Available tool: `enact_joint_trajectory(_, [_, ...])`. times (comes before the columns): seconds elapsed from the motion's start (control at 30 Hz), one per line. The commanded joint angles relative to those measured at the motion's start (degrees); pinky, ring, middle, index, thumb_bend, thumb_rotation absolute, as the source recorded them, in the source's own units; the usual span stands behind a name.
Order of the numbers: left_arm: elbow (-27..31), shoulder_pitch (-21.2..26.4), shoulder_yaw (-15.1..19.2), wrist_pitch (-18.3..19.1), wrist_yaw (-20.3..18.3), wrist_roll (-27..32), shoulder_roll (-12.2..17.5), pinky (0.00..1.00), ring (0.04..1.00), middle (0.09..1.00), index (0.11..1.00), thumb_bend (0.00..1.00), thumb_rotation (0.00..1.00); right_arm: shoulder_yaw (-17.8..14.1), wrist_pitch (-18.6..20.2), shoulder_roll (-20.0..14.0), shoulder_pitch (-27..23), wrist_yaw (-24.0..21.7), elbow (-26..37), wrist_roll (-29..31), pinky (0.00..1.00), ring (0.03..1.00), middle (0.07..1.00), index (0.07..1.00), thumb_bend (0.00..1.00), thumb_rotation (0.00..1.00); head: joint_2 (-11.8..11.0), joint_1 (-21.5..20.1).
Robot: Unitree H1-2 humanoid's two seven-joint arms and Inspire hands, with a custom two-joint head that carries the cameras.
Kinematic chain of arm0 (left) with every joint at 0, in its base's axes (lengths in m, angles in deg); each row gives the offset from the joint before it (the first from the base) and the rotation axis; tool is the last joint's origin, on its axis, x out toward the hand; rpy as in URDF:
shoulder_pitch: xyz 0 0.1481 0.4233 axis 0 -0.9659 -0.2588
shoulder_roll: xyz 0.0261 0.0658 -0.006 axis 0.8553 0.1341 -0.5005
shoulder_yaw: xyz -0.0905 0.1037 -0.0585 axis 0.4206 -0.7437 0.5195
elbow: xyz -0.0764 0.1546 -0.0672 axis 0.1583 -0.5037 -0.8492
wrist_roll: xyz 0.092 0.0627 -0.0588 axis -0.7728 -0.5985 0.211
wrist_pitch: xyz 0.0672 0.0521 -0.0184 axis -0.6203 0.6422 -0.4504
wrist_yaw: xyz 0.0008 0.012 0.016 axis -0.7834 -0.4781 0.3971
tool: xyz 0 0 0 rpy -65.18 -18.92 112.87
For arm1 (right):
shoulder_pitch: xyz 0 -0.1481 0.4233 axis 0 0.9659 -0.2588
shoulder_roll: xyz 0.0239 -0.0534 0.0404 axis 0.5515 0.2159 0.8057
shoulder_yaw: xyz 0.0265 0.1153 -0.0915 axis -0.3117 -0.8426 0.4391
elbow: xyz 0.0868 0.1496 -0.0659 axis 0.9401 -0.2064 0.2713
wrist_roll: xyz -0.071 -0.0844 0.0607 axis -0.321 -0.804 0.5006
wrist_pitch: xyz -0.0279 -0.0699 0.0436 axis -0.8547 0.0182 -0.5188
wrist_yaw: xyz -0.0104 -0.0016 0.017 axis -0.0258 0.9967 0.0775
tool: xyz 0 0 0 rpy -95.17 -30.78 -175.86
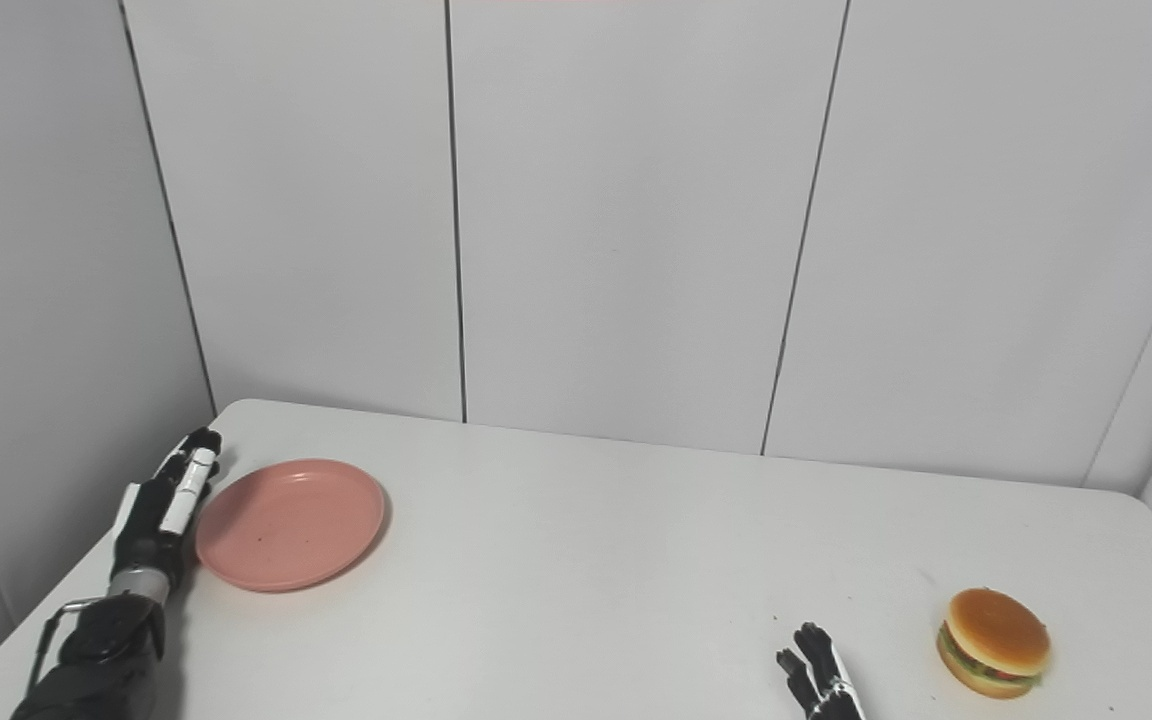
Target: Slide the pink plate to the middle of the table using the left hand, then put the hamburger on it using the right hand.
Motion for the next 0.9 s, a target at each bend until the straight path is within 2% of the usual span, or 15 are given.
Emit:
enact_joint_trajectory(0.0, [1.30, 1.58, -0.90, -0.02, -1.74, -0.82, -0.63, 0.93, 0.918, 0.906, 0.880, 0.76, 0.82, -0.51, 6.35, -0.79, -0.03, 0.53, -5.65, 0.07, 0.97, 0.931, 0.964, 0.948, 0.84, 1.00, 0.09, 0.00])
enact_joint_trajectory(0.47, [6.36, 0.75, -0.61, 0.16, -4.83, 1.32, -3.38, 0.93, 0.919, 0.912, 0.860, 0.86, 0.80, -0.32, 6.69, -0.36, -0.06, 0.85, -5.63, -0.57, 0.97, 0.924, 0.960, 0.947, 0.86, 1.00, 0.31, -0.61])
enact_joint_trajectory(0.63, [9.52, -0.06, -1.52, 0.36, -5.18, 0.69, -4.79, 0.90, 0.911, 0.905, 0.853, 0.88, 0.82, -0.25, 6.84, -0.11, -0.09, 1.11, -5.52, -1.03, 0.97, 0.924, 0.960, 0.949, 0.87, 1.00, 0.35, -0.82])
enact_joint_trajectory(0.87, [11.55, -0.44, -2.06, 1.60, -4.87, 0.08, -6.13, 0.89, 0.903, 0.903, 0.853, 0.85, 0.82, -0.03, 7.30, 0.10, 0.03, 1.36, -4.89, -1.40, 0.97, 0.927, 0.960, 0.948, 0.87, 0.99, 0.49, -1.30])
